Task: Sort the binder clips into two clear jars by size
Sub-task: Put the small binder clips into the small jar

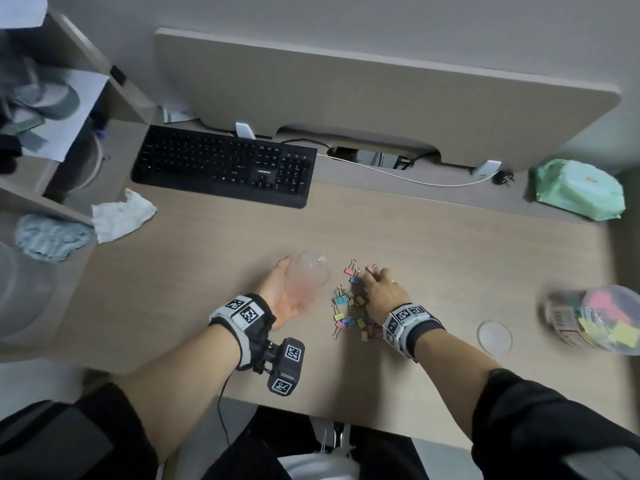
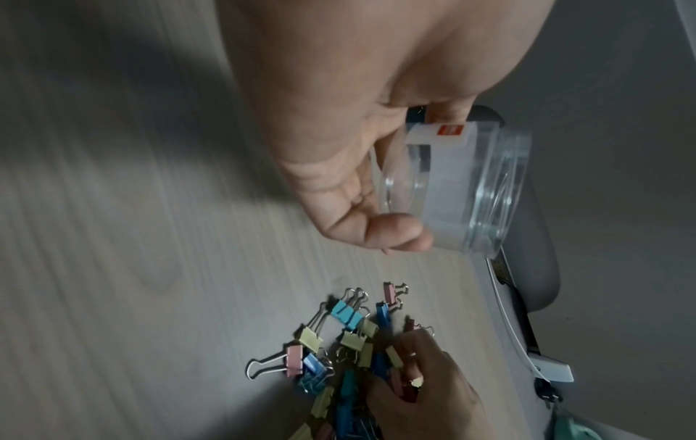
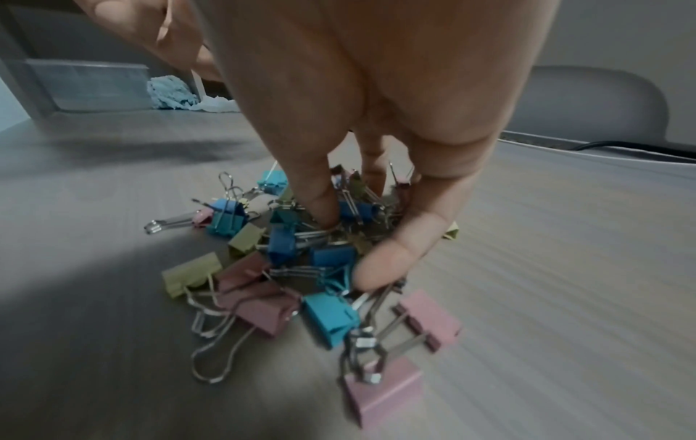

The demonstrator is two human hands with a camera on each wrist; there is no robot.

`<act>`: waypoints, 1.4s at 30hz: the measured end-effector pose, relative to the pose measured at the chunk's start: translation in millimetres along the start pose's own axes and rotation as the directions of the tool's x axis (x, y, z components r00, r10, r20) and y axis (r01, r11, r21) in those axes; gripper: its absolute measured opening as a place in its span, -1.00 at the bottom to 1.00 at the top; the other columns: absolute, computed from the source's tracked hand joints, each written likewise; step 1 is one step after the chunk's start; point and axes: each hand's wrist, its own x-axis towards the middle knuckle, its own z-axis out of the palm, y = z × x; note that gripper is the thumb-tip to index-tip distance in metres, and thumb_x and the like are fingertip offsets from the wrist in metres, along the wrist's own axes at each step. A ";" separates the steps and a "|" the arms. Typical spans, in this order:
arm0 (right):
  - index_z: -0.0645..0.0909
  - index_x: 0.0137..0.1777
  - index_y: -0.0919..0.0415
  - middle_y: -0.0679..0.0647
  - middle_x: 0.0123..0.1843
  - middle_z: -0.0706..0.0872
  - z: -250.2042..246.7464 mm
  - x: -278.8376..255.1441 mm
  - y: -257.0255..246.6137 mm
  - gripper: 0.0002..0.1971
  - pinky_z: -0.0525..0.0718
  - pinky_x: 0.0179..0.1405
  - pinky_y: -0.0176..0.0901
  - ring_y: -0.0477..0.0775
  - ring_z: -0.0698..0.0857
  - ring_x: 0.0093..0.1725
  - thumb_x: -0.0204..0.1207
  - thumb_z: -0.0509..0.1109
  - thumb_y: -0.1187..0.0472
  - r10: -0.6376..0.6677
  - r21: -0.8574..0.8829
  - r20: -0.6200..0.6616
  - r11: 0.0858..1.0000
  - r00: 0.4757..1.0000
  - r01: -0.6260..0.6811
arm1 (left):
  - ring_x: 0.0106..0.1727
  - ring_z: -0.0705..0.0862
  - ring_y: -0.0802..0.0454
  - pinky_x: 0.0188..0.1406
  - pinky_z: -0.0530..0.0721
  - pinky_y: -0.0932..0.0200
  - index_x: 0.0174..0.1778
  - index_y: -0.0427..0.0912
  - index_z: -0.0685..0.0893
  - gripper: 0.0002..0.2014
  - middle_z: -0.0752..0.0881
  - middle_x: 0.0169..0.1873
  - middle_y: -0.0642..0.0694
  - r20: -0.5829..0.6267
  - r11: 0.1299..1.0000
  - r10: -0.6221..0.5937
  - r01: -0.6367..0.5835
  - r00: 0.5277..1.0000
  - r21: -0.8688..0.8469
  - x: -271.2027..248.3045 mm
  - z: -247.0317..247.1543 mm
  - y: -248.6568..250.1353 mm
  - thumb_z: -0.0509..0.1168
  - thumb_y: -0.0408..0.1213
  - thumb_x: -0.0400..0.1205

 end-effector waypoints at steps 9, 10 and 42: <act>0.55 0.20 0.20 0.21 0.21 0.53 -13.6 -3.1 18.0 -0.75 0.59 -0.06 -0.09 0.23 0.62 -0.06 0.52 0.34 0.29 0.084 0.250 0.037 0.964 0.996 -0.090 | -0.23 0.68 -0.07 -0.35 0.64 0.15 0.20 -0.19 0.72 -0.47 0.73 -0.06 -0.28 -0.019 0.999 0.006 -0.005 1.000 0.034 7.4 1.3 -9.3 0.14 0.22 0.74; 0.56 0.14 0.20 0.21 0.15 0.57 -17.1 -5.8 19.1 -0.79 0.54 -0.11 -0.12 0.20 0.59 -0.10 0.52 0.35 0.25 0.077 0.296 0.013 0.952 0.997 -0.078 | -0.22 0.69 -0.07 -0.35 0.65 0.15 0.24 -0.19 0.71 -0.46 0.73 -0.04 -0.28 -0.018 0.999 0.005 -0.004 1.000 0.040 8.6 2.3 -11.0 0.15 0.22 0.74; 0.64 0.21 0.21 0.12 0.09 0.76 -101.4 -28.0 -10.4 -0.77 0.59 0.00 -0.20 0.08 0.68 -0.05 0.60 0.34 0.22 -0.145 0.381 -0.274 0.891 0.951 0.245 | 0.01 0.75 -0.20 -0.05 0.71 -0.01 0.22 -0.29 0.69 -0.45 0.78 0.06 -0.34 0.140 0.997 0.016 -0.005 0.990 -0.079 -3.6 29.0 -6.4 0.03 0.12 0.78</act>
